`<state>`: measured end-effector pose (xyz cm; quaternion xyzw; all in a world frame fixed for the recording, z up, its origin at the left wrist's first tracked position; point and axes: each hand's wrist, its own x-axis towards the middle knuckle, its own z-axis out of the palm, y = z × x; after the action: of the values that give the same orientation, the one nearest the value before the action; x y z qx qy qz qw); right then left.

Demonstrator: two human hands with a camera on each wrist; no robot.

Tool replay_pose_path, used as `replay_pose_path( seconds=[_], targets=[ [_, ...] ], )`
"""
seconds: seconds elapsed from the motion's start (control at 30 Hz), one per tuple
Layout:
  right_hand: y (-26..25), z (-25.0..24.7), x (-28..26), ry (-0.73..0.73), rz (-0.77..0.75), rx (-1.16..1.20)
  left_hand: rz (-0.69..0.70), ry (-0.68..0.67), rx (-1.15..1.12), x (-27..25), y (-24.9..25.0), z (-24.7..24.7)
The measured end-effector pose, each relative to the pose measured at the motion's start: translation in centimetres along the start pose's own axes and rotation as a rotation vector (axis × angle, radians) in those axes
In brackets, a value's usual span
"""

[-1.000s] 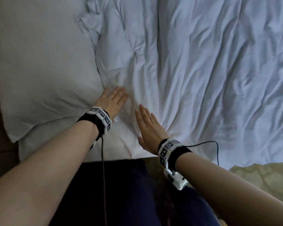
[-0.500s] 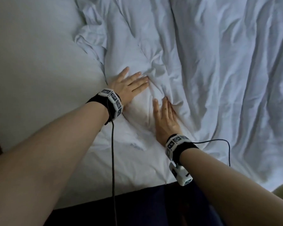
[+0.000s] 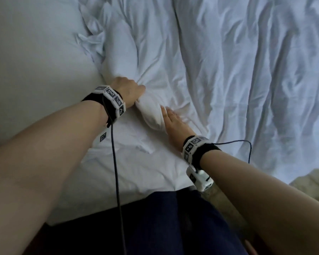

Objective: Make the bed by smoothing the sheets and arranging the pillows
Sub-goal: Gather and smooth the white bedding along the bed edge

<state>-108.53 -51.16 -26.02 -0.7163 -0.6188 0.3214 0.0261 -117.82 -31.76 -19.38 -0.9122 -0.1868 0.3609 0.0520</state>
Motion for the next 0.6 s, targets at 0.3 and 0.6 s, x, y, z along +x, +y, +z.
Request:
replay_pose_path(
  seconds=[0.3,0.6],
  targets=[
    [-6.0,-3.8,-8.7,0.017,-0.201,-0.118,-0.238,0.168,-0.191,-14.6,2.5,-3.1],
    [-7.6,-2.7,-14.0,-0.072,-0.320,-0.302,-0.309,0.142,-0.337,-23.2,8.6,-1.0]
  ],
)
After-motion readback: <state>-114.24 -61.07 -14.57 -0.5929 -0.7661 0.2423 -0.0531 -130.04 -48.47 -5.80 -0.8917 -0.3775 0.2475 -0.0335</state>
